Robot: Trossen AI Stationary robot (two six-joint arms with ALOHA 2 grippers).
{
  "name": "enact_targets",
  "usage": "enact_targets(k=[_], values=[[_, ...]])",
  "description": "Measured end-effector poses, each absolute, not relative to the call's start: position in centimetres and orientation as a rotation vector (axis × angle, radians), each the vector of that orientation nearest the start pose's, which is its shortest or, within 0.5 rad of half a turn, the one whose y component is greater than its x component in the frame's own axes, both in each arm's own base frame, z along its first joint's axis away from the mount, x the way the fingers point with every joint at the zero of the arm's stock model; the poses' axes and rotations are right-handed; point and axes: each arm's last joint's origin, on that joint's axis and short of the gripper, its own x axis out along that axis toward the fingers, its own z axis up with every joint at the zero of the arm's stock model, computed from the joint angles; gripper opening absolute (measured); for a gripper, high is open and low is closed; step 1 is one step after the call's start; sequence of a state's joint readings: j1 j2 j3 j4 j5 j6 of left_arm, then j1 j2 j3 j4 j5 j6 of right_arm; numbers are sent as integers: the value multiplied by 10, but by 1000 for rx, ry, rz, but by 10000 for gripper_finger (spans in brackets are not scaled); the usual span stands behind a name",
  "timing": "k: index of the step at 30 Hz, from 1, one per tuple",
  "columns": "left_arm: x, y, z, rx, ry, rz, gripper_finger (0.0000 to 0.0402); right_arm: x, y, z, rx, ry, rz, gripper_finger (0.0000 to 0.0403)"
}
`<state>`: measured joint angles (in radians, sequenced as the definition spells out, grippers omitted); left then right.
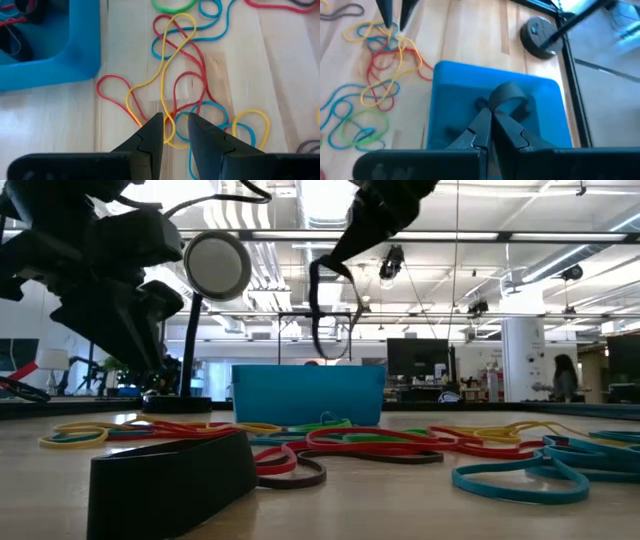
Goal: Pick and place rubber bands into bin
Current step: Put the black rubber band into the blue bin
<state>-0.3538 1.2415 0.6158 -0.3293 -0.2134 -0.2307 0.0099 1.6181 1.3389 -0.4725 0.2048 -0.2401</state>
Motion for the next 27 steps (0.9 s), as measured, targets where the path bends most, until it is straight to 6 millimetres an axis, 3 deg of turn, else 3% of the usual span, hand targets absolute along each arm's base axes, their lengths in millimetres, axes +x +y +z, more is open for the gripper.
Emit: enact_targets(k=[16, 27], values=[[211, -72, 158, 63, 920, -36, 75, 389, -57, 247, -195, 778, -95, 8], [223, -77, 137, 103, 987, -58, 75, 391, -61, 242, -128, 777, -59, 13]])
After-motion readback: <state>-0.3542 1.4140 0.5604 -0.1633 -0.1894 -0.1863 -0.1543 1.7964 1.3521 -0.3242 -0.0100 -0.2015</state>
